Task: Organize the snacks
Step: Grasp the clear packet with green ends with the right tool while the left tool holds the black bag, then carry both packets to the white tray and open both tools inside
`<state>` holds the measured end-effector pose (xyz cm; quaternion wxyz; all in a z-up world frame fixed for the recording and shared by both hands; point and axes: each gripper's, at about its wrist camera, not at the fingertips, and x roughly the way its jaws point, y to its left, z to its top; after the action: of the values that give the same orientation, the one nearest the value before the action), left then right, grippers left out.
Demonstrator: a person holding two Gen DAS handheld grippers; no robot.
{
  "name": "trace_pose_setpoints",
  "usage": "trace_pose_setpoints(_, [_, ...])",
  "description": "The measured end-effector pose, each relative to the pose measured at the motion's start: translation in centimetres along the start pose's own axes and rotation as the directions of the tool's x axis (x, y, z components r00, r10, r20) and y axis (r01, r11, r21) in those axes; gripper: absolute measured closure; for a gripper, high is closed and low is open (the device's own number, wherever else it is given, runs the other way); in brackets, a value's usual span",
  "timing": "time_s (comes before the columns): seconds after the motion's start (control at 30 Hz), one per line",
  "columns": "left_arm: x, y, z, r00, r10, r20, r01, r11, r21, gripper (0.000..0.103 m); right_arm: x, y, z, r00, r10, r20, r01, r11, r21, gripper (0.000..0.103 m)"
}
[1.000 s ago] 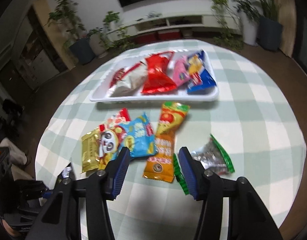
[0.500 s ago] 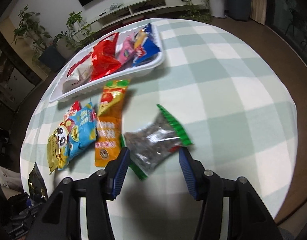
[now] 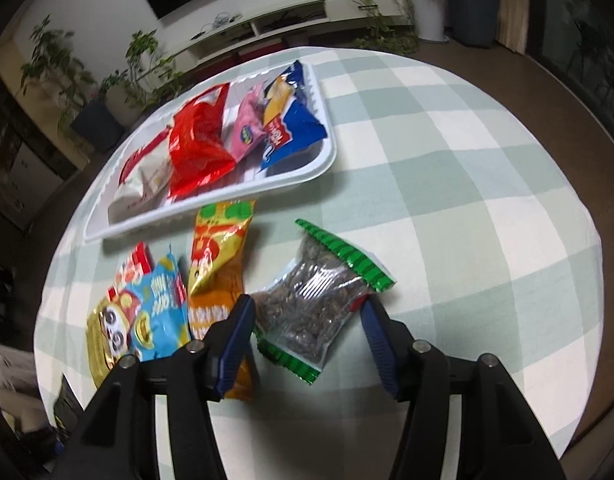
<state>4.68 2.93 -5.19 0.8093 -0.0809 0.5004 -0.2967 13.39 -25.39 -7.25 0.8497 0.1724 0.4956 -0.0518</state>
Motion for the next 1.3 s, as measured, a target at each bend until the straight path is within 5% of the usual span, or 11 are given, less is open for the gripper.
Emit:
trace_pose_setpoints(0.33, [-0.1, 0.1, -0.1, 1.000, 0.002, 0.004, -0.002, 1.000, -0.003, 0.081, 1.7, 2.5, 1.5, 0.993, -0.114, 0.007, 0.114, 0.985, -0.127, 0.037])
trace_pose_setpoints(0.57, [-0.1, 0.1, -0.2, 1.000, 0.005, 0.005, -0.005, 1.000, -0.001, 0.081, 1.5, 2.6, 1.1, 0.989, -0.149, 0.014, 0.148, 0.960, -0.238, 0.053])
trace_pose_setpoints(0.83, [0.1, 0.2, -0.2, 1.000, 0.009, 0.000, -0.009, 1.000, -0.002, 0.081, 0.8, 1.1, 0.9, 0.994, -0.108, -0.009, 0.103, 0.964, -0.245, 0.073])
trace_pose_setpoints(1.3, [-0.9, 1.1, 0.8, 0.999, -0.003, 0.032, 0.005, 0.999, -0.044, 0.081, -4.0, -0.3, -0.4, 0.995, 0.056, 0.080, -0.043, 0.986, -0.160, 0.077])
